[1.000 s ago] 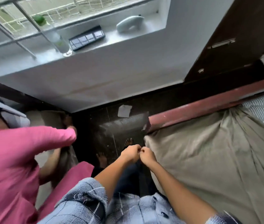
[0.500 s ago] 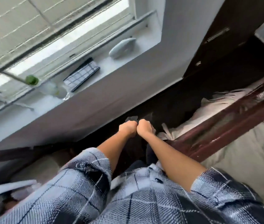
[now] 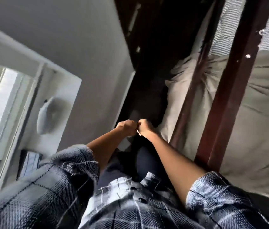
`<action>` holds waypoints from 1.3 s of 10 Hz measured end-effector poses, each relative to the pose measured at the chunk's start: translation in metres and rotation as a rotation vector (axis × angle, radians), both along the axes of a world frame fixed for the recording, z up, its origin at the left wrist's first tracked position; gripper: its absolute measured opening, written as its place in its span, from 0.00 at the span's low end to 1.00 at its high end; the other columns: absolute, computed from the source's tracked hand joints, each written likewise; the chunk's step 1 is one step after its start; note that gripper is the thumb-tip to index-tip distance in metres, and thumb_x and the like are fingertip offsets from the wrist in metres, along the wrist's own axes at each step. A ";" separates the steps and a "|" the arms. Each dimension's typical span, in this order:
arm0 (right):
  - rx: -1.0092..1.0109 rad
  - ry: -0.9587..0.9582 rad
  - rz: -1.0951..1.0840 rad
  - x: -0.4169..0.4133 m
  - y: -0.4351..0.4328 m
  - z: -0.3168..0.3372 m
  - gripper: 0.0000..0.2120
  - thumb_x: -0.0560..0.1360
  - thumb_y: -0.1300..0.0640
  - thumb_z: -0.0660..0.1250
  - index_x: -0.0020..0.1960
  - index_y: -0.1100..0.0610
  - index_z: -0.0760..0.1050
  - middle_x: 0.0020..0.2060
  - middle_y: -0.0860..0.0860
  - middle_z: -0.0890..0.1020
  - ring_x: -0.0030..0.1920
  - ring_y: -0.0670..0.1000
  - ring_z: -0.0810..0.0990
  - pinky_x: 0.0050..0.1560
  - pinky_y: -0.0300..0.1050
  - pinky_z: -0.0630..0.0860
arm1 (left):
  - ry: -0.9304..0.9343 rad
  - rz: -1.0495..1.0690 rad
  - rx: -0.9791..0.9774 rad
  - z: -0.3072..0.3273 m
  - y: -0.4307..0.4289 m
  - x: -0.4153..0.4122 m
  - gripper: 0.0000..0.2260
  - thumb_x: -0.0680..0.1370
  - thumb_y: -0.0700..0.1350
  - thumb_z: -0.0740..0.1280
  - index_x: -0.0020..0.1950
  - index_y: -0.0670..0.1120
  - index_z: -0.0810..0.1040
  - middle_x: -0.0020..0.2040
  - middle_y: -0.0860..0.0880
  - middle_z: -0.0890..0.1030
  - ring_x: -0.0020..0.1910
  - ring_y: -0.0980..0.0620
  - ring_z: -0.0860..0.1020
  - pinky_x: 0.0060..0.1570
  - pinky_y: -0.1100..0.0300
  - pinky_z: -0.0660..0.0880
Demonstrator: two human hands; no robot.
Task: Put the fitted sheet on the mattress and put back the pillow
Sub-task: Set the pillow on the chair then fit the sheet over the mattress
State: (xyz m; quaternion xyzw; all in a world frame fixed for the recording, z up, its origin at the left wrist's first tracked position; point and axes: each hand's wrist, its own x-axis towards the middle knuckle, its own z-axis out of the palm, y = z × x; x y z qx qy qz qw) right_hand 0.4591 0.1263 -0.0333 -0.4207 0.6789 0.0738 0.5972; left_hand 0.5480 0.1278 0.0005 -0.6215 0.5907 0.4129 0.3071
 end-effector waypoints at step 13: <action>-0.137 -0.042 -0.865 -0.131 -0.253 0.036 0.10 0.81 0.59 0.56 0.48 0.57 0.76 0.56 0.61 0.76 0.44 0.35 0.81 0.32 0.29 0.68 | 0.133 -1.577 0.129 0.025 -0.368 -0.211 0.14 0.80 0.38 0.57 0.63 0.37 0.74 0.65 0.40 0.75 0.63 0.44 0.73 0.58 0.59 0.65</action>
